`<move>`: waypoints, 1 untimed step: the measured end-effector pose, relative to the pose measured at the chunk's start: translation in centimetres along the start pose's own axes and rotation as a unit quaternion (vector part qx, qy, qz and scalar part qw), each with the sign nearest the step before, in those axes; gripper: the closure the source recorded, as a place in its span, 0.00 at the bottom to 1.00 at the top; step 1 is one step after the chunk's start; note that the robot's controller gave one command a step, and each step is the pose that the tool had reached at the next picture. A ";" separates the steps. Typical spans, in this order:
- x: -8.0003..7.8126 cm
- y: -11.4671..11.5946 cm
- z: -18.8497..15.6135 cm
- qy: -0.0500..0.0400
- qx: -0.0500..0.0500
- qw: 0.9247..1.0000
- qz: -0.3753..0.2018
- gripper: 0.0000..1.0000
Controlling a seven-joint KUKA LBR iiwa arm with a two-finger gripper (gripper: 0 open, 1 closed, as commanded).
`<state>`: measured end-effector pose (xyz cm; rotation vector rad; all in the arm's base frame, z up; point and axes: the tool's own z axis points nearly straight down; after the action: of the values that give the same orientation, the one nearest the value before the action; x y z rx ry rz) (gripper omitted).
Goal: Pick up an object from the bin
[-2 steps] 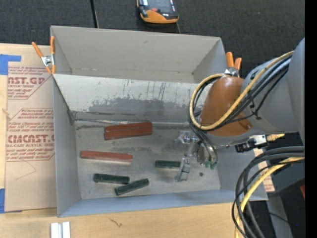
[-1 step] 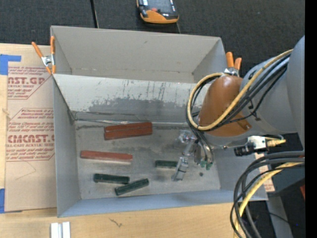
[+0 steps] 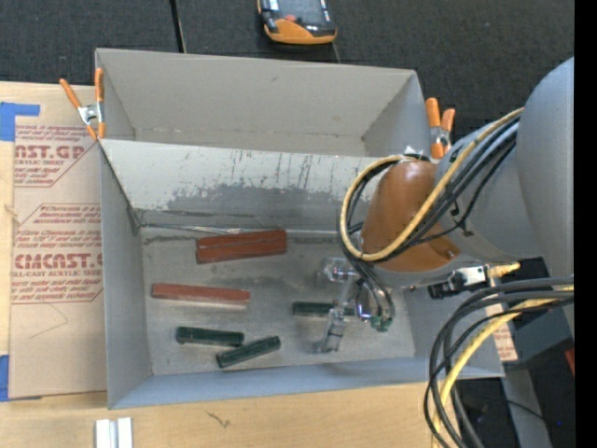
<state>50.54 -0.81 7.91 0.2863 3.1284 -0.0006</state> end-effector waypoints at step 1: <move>1.4 -0.4 0.9 -0.001 -0.001 0.993 0.120 1.00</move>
Offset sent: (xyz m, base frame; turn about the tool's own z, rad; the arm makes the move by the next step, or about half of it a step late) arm 0.0000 0.0000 0.0000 0.0000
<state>49.09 -0.98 7.03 0.6582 3.0703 0.0023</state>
